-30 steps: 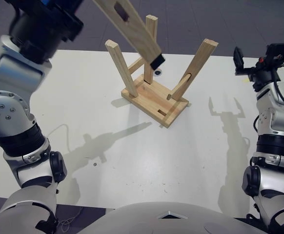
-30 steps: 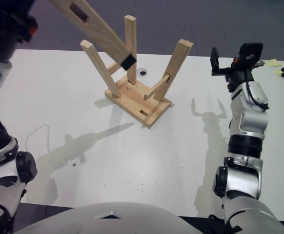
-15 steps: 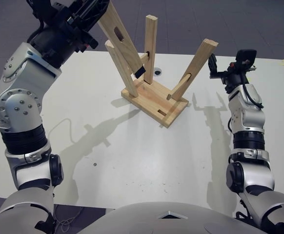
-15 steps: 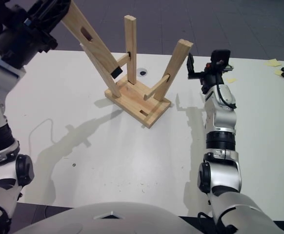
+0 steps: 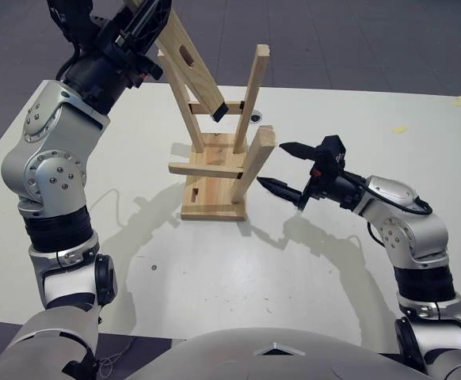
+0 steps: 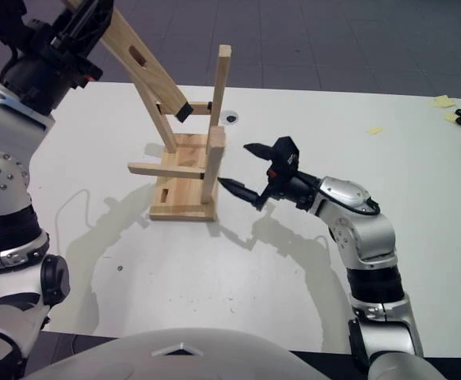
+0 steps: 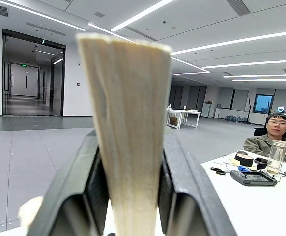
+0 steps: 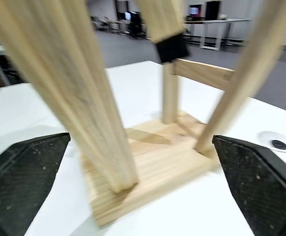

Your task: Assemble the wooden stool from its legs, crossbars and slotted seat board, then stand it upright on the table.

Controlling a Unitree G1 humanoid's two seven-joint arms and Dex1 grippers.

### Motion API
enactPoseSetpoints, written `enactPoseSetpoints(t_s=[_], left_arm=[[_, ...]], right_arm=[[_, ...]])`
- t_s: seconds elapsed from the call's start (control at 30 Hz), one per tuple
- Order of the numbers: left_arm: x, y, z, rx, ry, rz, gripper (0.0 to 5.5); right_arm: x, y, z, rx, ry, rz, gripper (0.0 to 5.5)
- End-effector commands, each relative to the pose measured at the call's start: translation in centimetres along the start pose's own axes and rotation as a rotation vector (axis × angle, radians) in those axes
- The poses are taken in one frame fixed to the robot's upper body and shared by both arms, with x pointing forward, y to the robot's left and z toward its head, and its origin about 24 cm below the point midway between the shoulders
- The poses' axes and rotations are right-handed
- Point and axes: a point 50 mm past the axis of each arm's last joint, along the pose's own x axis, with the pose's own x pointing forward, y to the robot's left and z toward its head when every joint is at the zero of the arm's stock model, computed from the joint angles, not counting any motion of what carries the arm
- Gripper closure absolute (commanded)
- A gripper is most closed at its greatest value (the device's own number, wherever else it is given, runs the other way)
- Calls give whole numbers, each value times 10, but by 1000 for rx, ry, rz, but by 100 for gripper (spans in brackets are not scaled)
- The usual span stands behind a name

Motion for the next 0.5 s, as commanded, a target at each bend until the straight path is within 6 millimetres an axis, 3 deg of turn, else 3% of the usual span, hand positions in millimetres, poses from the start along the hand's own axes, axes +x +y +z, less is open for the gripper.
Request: enactPoseSetpoints(t_s=[0.03, 0.13, 0.33, 0.5], left_arm=[[-4, 0, 0, 15, 18, -17, 445], [-3, 2, 4, 27, 7, -13, 445], [-2, 21, 29, 75, -78, 63, 445], [-5, 26, 28, 83, -69, 78, 445]], right_arm=[[-10, -6, 13, -7, 0, 11, 10], [2, -6, 25, -22, -45, 39, 10], [28, 12, 47, 27, -161, 169, 10], [35, 18, 50, 61, -191, 183, 10]])
